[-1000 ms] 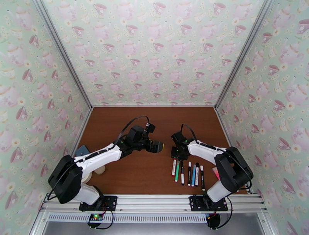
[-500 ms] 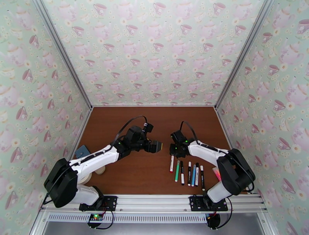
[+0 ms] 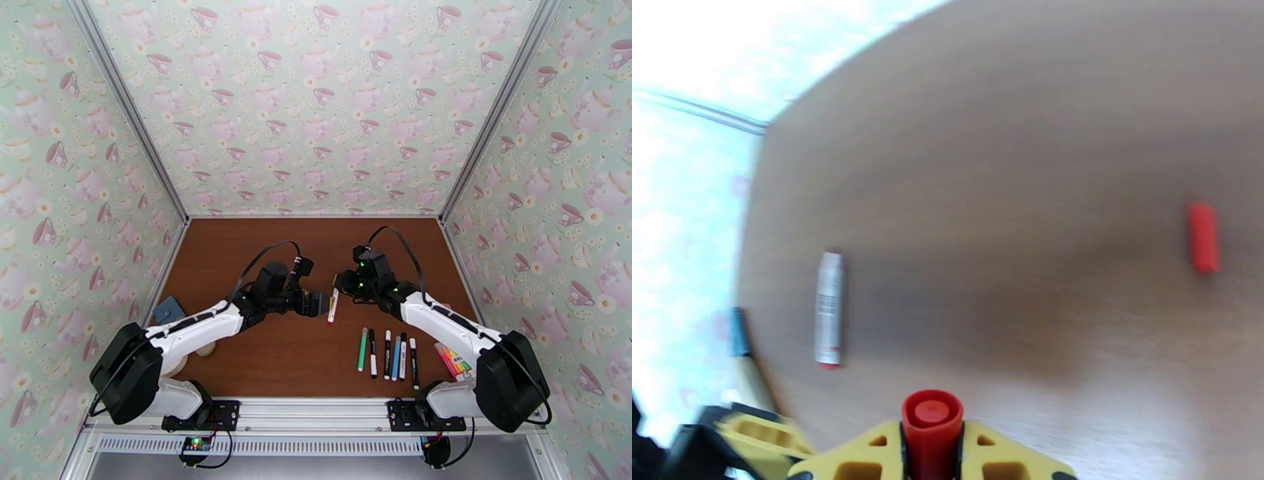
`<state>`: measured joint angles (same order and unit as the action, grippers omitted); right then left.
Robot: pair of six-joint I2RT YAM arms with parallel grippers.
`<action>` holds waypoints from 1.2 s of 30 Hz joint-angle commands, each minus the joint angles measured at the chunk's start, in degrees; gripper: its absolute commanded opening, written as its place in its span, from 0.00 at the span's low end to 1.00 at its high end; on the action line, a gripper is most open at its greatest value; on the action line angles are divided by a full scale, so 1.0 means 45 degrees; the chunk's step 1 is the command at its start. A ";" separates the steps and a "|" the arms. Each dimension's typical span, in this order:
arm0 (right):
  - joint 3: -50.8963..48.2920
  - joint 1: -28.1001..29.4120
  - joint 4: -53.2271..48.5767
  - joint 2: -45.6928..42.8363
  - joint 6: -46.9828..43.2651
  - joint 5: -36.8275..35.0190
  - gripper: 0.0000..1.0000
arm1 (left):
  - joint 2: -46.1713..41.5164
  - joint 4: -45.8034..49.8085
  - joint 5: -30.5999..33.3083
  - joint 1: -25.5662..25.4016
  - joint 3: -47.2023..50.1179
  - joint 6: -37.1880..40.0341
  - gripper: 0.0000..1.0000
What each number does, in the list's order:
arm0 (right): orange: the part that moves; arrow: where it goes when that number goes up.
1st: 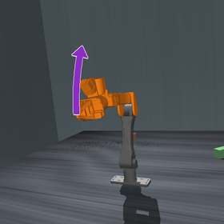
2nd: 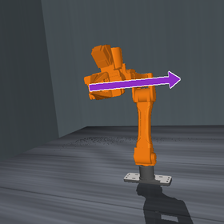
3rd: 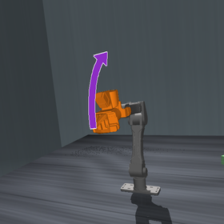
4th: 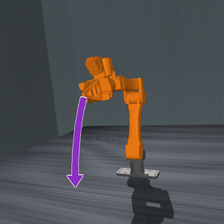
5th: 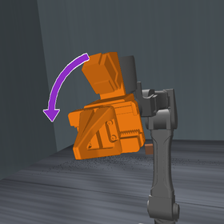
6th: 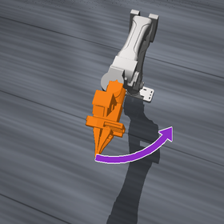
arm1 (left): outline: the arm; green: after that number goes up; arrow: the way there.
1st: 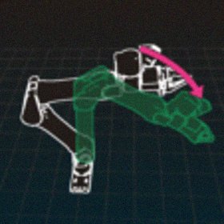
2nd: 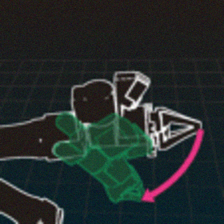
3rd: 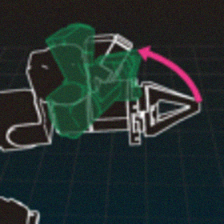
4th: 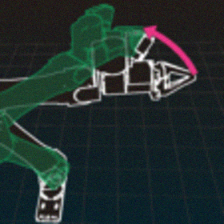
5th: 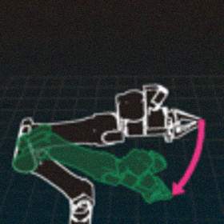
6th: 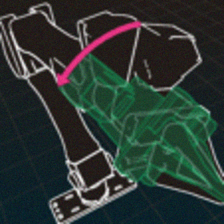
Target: Open the pen caps
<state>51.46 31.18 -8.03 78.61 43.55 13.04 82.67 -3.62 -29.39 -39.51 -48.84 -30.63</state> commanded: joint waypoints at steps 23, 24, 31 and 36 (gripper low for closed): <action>-0.0796 0.0103 0.3386 -0.0441 0.1469 0.1733 0.14 | 0.1345 -0.1798 -0.1853 0.0517 -0.0561 -0.0286 0.38; -0.0838 0.0098 0.3439 -0.0463 0.1493 0.1722 0.14 | 0.1354 -0.1791 -0.1801 0.0511 -0.0554 -0.0263 0.33; -0.1086 0.0102 0.3567 -0.0555 0.1650 0.1481 0.15 | 0.1232 -0.1690 -0.1292 0.0430 -0.0359 0.0143 0.12; -0.0921 -0.0163 0.3220 -0.0561 0.1297 0.2155 0.26 | 0.1008 -0.1289 -0.1212 0.0401 -0.0180 0.0886 0.04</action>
<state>47.40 31.05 7.35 77.01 49.91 20.34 88.20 -9.76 -35.94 -37.56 -49.65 -30.04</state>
